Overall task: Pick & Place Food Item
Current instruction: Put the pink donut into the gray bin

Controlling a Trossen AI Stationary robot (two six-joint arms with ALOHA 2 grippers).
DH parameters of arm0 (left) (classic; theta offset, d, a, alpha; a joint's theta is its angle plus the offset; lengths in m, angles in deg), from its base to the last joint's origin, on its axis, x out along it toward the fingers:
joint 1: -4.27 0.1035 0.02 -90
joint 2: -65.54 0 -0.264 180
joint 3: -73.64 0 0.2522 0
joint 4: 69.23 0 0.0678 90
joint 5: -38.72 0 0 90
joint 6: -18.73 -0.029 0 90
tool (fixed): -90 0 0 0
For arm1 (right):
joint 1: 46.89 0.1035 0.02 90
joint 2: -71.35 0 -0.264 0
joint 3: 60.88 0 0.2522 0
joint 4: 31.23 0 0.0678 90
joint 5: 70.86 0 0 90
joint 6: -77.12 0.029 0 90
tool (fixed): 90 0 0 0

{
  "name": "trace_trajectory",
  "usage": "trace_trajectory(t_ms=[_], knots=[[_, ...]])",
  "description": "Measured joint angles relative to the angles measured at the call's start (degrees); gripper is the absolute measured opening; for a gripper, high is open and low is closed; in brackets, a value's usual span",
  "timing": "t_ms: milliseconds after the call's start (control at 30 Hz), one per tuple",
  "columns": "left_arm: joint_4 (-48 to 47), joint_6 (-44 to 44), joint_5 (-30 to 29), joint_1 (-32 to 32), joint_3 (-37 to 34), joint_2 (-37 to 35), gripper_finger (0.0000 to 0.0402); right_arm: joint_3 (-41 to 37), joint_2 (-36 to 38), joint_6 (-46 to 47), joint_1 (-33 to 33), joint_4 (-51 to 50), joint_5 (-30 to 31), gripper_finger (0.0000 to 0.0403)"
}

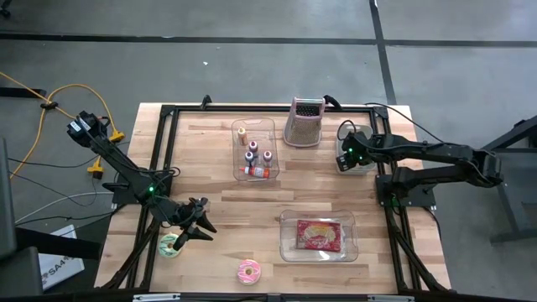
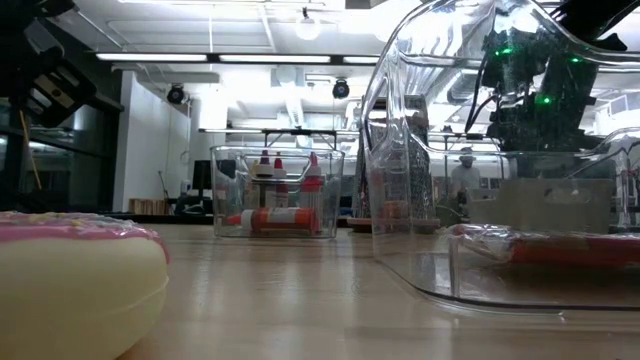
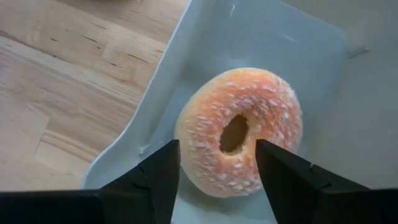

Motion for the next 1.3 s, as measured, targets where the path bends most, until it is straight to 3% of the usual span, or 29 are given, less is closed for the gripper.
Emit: trace_trajectory(t_ms=[200,733,1067,1300], knots=[[0.0,0.0,0.0,0.0,0.0,0.0,0.0129,0.0,0.0,0.0,0.0,0.0,0.0,0.0226],[0.0,0.0,0.0,0.0,0.0,0.0,0.0129,0.5,0.0,-0.6,0.0,1.1,0.5,0.0219],[0.0,0.0,0.0,0.0,0.0,0.0,0.0129,10.6,0.0,-6.4,0.0,1.5,0.9,0.0219],[0.0,0.0,0.0,0.0,0.0,0.0,0.0129,14.8,0.0,-6.4,1.0,4.5,-2.3,0.0219]])
